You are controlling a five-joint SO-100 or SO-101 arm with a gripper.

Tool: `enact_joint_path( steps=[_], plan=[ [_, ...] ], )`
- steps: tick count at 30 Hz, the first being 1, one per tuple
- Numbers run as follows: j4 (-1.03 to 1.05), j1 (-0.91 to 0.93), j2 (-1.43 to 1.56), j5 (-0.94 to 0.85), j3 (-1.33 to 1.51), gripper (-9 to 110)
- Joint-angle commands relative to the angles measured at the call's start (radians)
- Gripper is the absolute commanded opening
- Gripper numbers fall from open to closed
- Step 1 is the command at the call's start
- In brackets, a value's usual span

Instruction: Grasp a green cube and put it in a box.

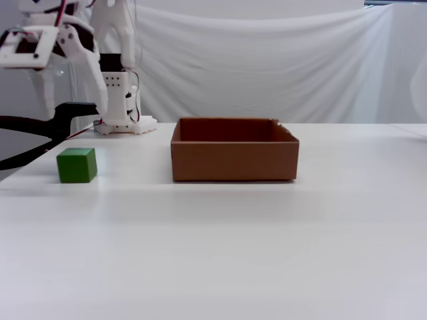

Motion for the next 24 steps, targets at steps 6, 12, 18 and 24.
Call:
enact_joint_path(
  steps=[6, 12, 18, 24],
  plan=[
    [-0.026, -0.014, -0.118, -0.034, -0.167, 33],
    [-0.084, -0.028, -0.202, -0.043, -0.192, 34],
    [-0.121, -0.044, -0.268, -0.043, -0.198, 33],
    [-0.133, -0.052, -0.304, -0.043, -0.198, 32]
  ],
)
